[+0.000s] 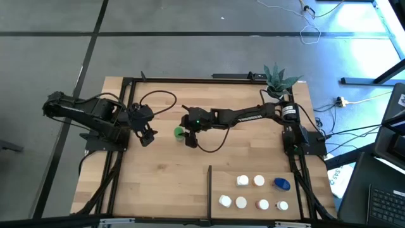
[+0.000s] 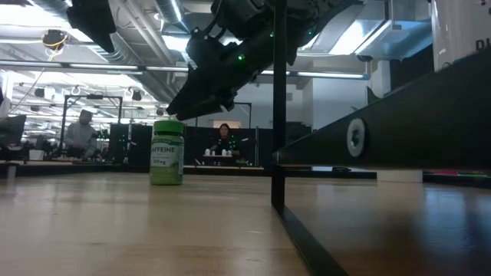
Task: Pick and place medicine bottles onto shelf by color
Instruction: Put the green pill bottle onto the shelf
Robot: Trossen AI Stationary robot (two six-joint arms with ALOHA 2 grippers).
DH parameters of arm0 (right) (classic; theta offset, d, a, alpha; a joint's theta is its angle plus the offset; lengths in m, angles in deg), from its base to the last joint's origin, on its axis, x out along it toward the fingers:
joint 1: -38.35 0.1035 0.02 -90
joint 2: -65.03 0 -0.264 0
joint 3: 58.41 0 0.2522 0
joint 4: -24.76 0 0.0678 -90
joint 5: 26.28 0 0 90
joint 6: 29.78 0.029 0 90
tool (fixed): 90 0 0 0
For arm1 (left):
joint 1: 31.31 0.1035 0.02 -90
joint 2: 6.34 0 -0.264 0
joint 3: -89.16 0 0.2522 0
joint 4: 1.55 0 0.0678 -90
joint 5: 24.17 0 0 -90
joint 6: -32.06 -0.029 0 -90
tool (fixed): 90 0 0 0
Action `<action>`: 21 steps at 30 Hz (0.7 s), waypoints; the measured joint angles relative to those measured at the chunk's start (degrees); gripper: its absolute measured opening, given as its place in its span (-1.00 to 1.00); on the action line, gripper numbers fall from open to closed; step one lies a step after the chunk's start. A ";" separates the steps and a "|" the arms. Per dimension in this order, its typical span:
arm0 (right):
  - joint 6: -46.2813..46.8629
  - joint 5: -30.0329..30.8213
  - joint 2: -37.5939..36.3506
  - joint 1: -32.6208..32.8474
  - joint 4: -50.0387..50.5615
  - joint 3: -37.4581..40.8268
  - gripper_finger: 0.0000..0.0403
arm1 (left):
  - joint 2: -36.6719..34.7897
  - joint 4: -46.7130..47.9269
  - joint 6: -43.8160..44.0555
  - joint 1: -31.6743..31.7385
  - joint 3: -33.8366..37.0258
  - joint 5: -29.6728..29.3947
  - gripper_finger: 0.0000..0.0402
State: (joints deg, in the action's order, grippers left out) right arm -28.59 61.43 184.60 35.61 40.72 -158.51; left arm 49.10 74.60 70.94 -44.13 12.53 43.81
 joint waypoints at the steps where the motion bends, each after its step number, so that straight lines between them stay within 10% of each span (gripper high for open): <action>1: -0.13 0.98 0.00 0.02 0.00 0.00 0.12 | 0.00 0.00 0.00 0.00 0.00 0.00 0.54; 21: 0.02 -0.81 0.00 -0.14 0.13 0.00 0.12 | 0.11 0.00 -18.15 0.00 0.00 7.43 0.54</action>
State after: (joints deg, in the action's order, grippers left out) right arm -28.57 60.62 184.60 35.46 40.85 -158.51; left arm 49.21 74.60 52.78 -44.13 12.53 51.24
